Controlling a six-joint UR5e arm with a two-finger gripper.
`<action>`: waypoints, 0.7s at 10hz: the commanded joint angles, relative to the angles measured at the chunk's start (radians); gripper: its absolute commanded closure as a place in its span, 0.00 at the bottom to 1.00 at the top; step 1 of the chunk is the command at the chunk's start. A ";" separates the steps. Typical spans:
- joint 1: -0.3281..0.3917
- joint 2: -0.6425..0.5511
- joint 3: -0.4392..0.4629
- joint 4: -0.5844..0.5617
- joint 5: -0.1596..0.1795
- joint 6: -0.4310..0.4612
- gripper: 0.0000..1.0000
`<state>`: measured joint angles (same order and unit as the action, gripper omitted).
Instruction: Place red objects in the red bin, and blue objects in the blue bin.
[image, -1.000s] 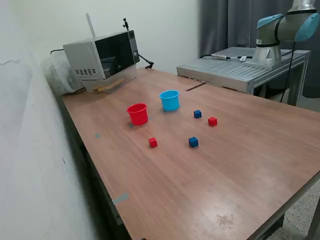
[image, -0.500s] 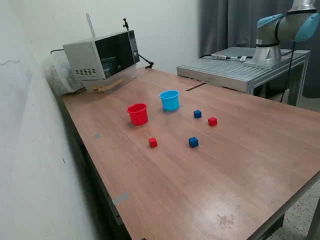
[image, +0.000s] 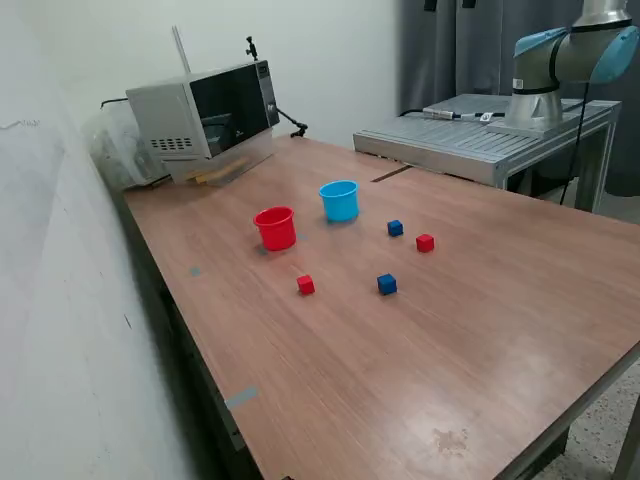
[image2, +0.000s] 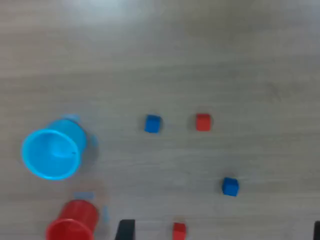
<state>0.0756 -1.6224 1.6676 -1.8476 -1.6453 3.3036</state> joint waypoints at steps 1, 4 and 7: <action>-0.013 0.221 0.060 -0.226 0.097 0.002 0.00; -0.095 0.433 0.146 -0.442 0.095 0.002 0.00; -0.144 0.484 0.150 -0.490 0.087 0.002 0.00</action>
<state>-0.0254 -1.2168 1.7983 -2.2653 -1.5574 3.3057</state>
